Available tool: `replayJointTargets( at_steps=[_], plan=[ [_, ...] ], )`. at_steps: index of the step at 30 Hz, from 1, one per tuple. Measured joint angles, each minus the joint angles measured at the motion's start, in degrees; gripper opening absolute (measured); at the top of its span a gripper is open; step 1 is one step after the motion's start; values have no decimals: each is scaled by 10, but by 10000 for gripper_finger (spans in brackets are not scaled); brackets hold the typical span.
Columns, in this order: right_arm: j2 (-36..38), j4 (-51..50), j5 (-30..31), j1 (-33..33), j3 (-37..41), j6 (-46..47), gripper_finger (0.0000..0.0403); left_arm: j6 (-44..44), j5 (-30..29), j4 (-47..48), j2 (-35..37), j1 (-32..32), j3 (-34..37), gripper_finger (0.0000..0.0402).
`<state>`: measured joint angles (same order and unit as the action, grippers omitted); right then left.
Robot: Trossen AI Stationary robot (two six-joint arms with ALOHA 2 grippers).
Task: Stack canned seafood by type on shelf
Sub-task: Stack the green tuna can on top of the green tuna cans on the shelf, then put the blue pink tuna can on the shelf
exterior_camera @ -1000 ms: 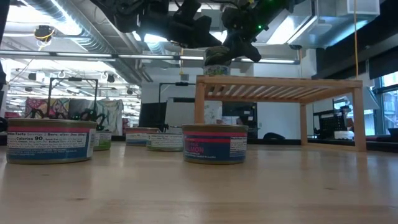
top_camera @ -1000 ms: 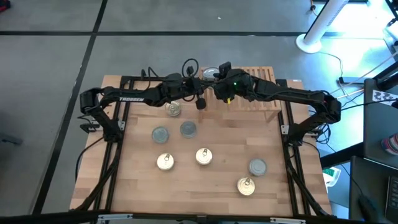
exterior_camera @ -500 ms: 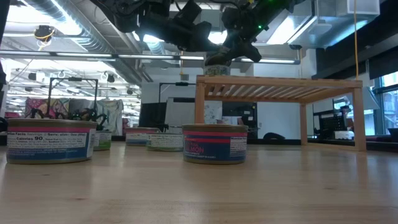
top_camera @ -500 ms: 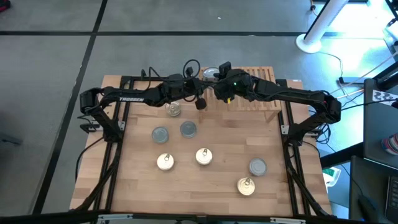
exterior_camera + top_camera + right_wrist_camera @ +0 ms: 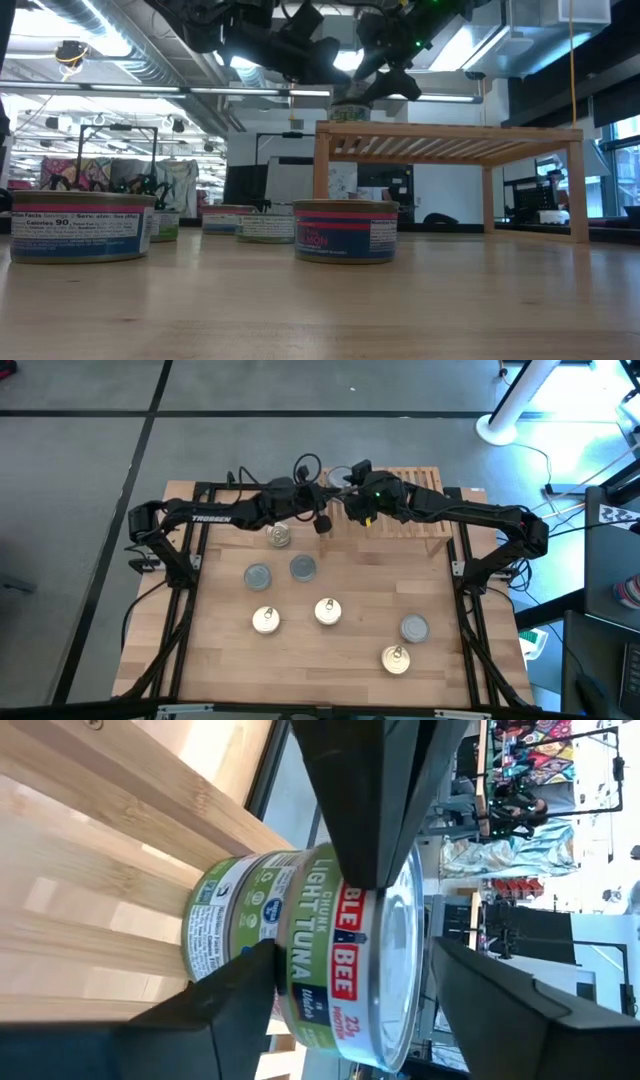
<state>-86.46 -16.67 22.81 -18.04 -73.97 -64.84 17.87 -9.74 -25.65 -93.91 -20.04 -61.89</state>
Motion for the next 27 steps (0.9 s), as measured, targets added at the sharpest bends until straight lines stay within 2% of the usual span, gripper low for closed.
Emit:
replayJointTargets(
  at_steps=[15, 18, 23, 27],
  plan=[
    [0, 3, 13, 0, 0, -2, 270, -16, 0, 1, 1, -18, 0, 3],
    [0, 3, 56, 5, 0, -2, 270, -7, 0, -3, 7, -7, 0, 3],
    [0, 2, 176, 28, 0, -1, 270, 8, 0, -3, 28, 19, 0, 3],
    [0, 0, 209, 59, 0, -1, 270, 16, 0, 0, 51, 47, 0, 3]
  ],
)
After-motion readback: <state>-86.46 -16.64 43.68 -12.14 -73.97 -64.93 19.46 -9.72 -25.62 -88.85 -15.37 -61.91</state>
